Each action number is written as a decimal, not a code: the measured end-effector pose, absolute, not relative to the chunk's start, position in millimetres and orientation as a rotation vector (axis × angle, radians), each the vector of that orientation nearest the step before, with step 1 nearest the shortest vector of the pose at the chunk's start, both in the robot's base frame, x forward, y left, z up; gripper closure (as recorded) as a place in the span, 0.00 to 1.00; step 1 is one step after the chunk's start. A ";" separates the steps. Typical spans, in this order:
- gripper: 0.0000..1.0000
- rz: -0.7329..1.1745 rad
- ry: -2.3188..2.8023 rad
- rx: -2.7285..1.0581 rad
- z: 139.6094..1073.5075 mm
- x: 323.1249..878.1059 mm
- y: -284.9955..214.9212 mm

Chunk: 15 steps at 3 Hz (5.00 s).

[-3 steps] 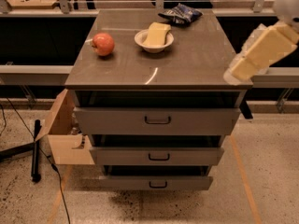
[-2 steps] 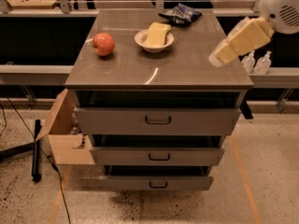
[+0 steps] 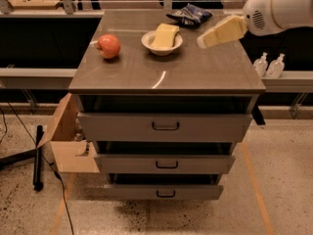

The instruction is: Pick sponge from paper bowl and place on counter

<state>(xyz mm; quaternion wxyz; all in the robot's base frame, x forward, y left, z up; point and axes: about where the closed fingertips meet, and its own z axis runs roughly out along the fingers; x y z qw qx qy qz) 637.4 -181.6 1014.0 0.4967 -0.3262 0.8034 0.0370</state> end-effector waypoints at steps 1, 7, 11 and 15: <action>0.00 0.171 1.996 -0.675 1002.4 685.1 -179.3; 0.00 0.211 2.277 -0.046 948.0 815.1 -130.6; 0.00 0.273 2.284 -0.015 930.7 860.7 -52.7; 0.41 0.193 2.279 -0.035 890.0 886.0 -71.9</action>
Offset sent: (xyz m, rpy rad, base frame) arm 0.1232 0.0371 -0.0474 0.3717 0.4213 -0.1718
